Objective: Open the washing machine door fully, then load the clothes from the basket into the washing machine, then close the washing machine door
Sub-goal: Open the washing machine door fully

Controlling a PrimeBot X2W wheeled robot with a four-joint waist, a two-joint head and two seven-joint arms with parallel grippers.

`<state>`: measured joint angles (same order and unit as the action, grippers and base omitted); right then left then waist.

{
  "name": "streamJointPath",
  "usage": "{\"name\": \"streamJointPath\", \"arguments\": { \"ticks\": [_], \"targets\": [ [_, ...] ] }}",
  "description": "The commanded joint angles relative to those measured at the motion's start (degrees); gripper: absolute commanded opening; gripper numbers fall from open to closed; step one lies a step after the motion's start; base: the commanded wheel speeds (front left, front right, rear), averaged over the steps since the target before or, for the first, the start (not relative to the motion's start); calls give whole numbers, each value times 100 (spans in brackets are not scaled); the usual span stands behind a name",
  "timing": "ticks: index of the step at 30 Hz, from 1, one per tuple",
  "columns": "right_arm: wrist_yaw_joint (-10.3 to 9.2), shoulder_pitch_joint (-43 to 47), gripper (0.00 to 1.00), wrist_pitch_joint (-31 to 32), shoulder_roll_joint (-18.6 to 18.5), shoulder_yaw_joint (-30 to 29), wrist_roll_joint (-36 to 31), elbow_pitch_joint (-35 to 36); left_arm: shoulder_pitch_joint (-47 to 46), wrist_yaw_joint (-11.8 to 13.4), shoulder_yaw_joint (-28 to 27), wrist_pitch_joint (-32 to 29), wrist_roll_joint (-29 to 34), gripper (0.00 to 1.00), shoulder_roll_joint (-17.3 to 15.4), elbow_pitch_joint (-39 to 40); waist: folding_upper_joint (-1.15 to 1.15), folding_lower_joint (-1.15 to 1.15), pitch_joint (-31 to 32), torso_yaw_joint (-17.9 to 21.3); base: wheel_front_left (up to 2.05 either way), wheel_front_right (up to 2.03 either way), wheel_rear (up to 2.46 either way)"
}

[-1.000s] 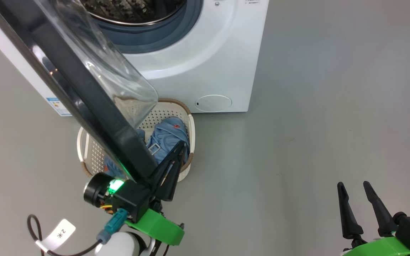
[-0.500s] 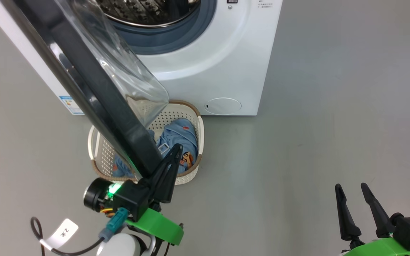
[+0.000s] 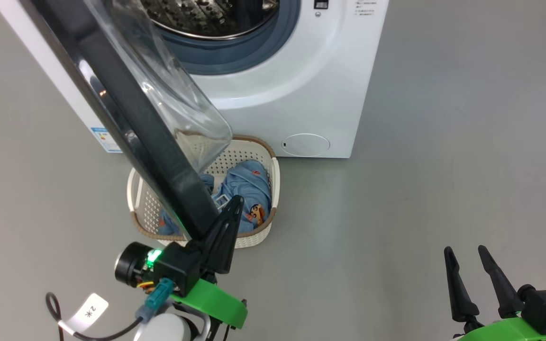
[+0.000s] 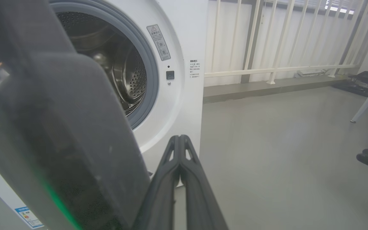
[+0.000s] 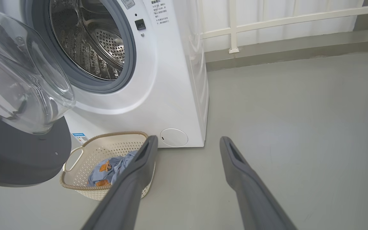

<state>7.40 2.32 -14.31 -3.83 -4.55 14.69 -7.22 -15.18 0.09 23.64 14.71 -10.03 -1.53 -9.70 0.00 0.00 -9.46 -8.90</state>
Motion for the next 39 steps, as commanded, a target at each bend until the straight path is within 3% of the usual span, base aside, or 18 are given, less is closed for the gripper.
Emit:
{"name": "streamJointPath", "arguments": {
  "ticks": [1, 39],
  "targets": [
    [9, -65, 100, -69, -57, 156, 27, 105, -21, 122, -297, 29, -47, 0, -135, 93, 0, 0, -5, -50, 0, 0, 0],
    [9, -48, 100, -69, -49, 164, 70, 40, 325, 614, -111, -242, -120, 0, -218, 629, 0, 0, 14, -425, 0, 0, 0]
  ]
}}
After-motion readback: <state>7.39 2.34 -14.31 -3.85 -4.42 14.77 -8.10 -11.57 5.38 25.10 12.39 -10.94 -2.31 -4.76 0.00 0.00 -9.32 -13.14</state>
